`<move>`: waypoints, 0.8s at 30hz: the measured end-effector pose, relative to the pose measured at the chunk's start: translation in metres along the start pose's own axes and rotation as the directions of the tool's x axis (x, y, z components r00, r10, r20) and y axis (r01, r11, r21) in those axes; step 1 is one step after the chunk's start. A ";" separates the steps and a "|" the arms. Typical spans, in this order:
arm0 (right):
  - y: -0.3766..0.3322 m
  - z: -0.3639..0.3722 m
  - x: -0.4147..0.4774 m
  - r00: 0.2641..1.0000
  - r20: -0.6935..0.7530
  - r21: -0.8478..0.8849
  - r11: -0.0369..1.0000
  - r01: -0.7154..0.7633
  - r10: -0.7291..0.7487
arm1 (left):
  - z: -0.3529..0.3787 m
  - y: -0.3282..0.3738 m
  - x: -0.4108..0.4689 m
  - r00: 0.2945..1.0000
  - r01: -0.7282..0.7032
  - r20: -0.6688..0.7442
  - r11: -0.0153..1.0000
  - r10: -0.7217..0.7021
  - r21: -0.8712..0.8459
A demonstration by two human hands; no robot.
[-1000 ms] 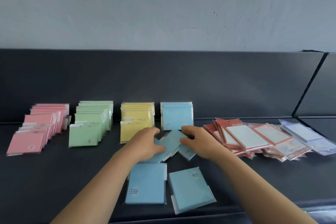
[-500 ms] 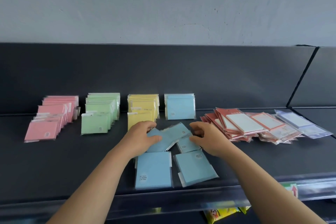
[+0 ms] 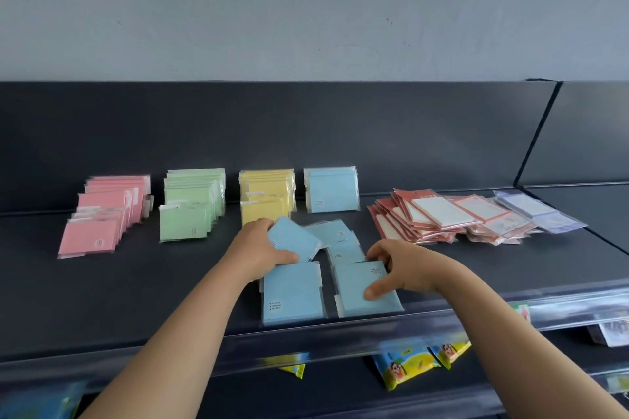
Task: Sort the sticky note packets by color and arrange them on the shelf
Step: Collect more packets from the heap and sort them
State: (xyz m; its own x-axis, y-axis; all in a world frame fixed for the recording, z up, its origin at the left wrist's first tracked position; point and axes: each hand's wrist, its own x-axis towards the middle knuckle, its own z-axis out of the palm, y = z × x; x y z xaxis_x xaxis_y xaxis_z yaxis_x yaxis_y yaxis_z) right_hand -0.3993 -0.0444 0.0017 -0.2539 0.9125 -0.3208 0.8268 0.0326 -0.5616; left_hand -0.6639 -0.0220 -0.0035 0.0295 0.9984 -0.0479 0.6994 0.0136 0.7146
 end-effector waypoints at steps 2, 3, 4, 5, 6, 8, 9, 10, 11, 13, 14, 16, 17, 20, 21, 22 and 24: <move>-0.001 -0.001 -0.001 1.000 -0.002 -0.018 1.000 -0.012 0.012 | 0.000 0.001 -0.001 0.999 -0.031 -0.007 0.997 0.031 -0.065; -0.002 -0.001 -0.002 1.000 -0.005 -0.014 1.000 -0.011 0.011 | -0.001 0.001 -0.001 0.999 -0.040 -0.019 0.993 0.038 -0.109; -0.002 -0.001 -0.002 1.000 -0.013 0.004 1.000 -0.007 0.007 | -0.002 0.000 -0.001 0.998 -0.049 -0.035 0.988 0.044 -0.149; -0.001 -0.002 -0.004 1.000 -0.029 0.035 0.999 -0.005 0.006 | -0.003 0.000 -0.002 0.998 -0.058 -0.048 0.981 0.050 -0.185; 0.000 -0.003 -0.005 0.999 -0.047 0.080 0.997 -0.002 0.006 | -0.005 -0.001 -0.003 0.997 -0.059 -0.050 0.974 0.050 -0.218; 0.003 -0.007 -0.010 0.996 -0.086 0.217 0.976 0.007 0.012 | -0.008 -0.003 -0.005 0.998 -0.048 -0.055 0.963 0.035 -0.264; 0.004 -0.008 -0.011 0.993 -0.116 0.301 0.953 0.016 0.020 | -0.009 -0.004 -0.006 0.997 -0.044 -0.066 0.959 0.027 -0.281; 0.004 -0.008 -0.012 0.987 -0.158 0.387 0.921 0.031 0.033 | -0.011 -0.004 -0.006 0.996 -0.045 -0.085 0.954 0.020 -0.297; 0.003 -0.008 -0.012 0.976 -0.210 0.471 0.880 0.055 0.052 | -0.012 -0.004 -0.006 0.994 -0.049 -0.111 0.948 0.014 -0.314; 0.000 -0.006 -0.010 0.946 -0.313 0.642 0.753 0.143 0.087 | -0.013 -0.001 -0.008 0.985 -0.075 -0.174 0.926 0.011 -0.370; -0.003 -0.005 -0.008 0.935 -0.342 0.724 0.661 0.197 0.096 | -0.014 0.002 -0.009 0.979 -0.104 -0.202 0.905 0.020 -0.413; -0.008 -0.003 -0.006 0.936 -0.342 0.852 0.449 0.270 0.086 | -0.015 0.009 -0.014 0.968 -0.167 -0.246 0.866 0.053 -0.472; -0.012 -0.002 -0.004 0.942 -0.327 0.890 0.360 0.281 0.073 | -0.014 0.012 -0.016 0.961 -0.188 -0.269 0.858 0.061 -0.479; -0.021 0.006 0.005 0.956 -0.282 0.943 0.208 0.260 0.084 | -0.002 0.019 -0.021 0.949 -0.176 -0.316 0.832 0.001 -0.526; -0.027 0.009 0.008 0.958 -0.272 0.950 0.187 0.252 0.094 | 0.003 0.022 -0.023 0.949 -0.160 -0.314 0.815 -0.029 -0.558; -0.032 0.014 0.011 0.957 -0.267 0.950 0.199 0.242 0.110 | 0.009 0.025 -0.025 0.951 -0.143 -0.303 0.791 -0.055 -0.594; -0.042 0.023 0.018 0.950 -0.269 0.928 0.307 0.210 0.161 | 0.019 0.031 -0.029 0.957 -0.122 -0.274 0.730 -0.092 -0.672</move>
State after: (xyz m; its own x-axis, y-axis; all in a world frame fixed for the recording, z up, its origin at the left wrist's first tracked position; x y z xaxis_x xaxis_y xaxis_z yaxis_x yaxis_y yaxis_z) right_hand -0.4500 -0.0390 0.0025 0.0270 0.9814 -0.1902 -0.2651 -0.1765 -0.9479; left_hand -0.6290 -0.0520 0.0070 -0.2318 0.9695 0.0798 0.0275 -0.0754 0.9968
